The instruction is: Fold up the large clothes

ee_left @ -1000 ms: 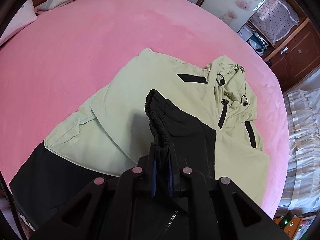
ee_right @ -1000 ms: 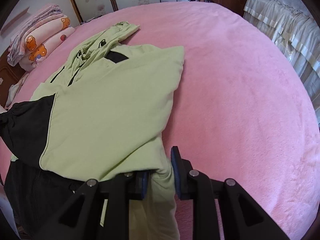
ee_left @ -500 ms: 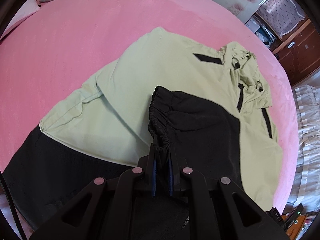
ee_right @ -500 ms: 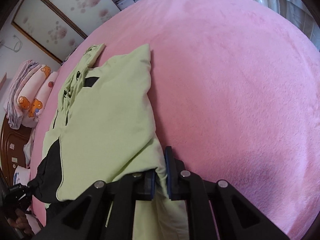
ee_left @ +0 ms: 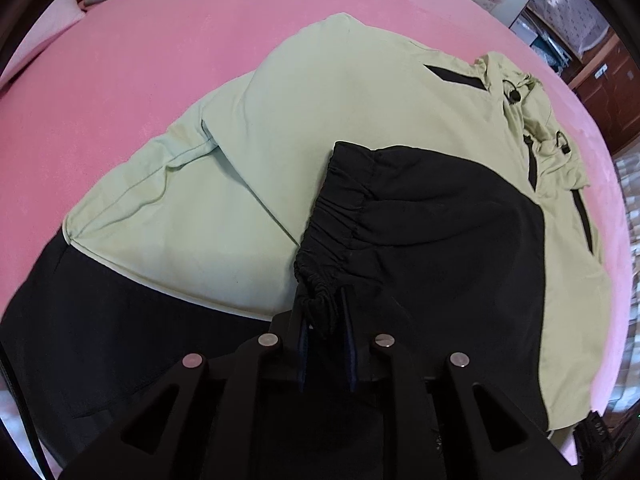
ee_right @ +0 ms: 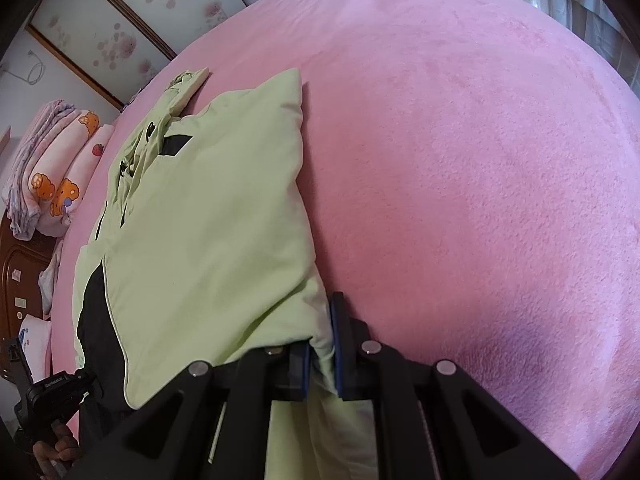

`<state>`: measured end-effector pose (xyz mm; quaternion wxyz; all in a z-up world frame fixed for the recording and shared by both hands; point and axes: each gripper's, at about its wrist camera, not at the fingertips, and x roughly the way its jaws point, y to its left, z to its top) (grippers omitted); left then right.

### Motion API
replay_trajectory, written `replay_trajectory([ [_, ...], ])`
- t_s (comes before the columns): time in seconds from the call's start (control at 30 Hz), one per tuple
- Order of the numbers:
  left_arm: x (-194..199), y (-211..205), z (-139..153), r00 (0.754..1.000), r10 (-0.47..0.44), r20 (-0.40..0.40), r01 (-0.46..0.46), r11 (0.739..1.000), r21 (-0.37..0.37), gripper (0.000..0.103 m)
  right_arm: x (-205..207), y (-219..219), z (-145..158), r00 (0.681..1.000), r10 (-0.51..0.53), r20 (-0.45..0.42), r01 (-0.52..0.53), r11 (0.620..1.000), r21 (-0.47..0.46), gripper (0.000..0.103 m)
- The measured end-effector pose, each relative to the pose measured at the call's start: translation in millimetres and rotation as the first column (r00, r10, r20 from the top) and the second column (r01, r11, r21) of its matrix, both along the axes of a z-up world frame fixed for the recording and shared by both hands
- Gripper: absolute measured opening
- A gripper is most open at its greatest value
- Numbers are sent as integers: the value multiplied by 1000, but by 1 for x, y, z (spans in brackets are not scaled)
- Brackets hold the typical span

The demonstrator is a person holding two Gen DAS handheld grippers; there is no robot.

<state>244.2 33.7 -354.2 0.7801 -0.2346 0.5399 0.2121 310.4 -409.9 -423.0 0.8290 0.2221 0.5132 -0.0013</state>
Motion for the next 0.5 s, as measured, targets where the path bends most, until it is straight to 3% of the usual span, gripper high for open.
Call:
replay_trajectory([
  [0.17, 2, -4, 6, 998, -17, -63, 23, 996, 92, 36, 0, -2, 5, 1000, 15, -11, -15, 1000, 1, 8],
  [0.33, 0, 0, 20, 997, 6, -74, 0, 997, 79, 42, -2, 2, 16, 998, 62, -24, -63, 997, -37, 8],
  [0.4, -1, -2, 28, 997, -5, -74, 11, 996, 89, 60, -3, 0, 19, 997, 72, -26, -72, 997, -34, 9],
  [0.5, 2, -10, 41, 994, -64, -87, 74, 991, 112, 62, -7, -1, 25, 995, 88, -40, -90, 995, -53, 9],
])
